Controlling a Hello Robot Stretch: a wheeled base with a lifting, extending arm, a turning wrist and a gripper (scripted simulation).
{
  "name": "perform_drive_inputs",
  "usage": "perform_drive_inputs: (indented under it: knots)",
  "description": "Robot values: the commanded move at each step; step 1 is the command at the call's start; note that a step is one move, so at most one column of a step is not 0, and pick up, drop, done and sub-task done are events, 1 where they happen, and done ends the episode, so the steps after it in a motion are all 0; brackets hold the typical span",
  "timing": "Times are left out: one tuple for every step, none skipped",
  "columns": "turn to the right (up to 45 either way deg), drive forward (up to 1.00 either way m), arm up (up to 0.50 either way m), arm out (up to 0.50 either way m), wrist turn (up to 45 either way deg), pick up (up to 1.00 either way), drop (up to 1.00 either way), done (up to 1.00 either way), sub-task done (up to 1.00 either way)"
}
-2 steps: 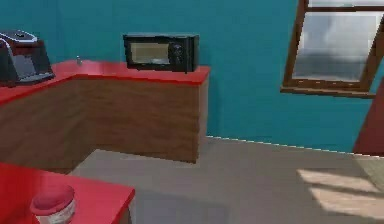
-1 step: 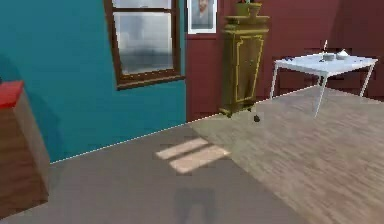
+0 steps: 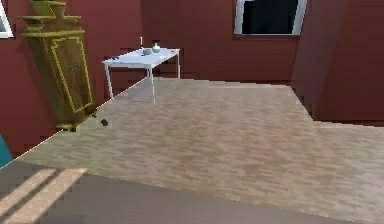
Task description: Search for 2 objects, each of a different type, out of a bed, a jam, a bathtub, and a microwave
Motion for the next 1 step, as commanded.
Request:
perform_drive_inputs:
  knots:
    - [3.0,0.0,0.0,0.0,0.0,0.0,0.0,0.0,0.0]
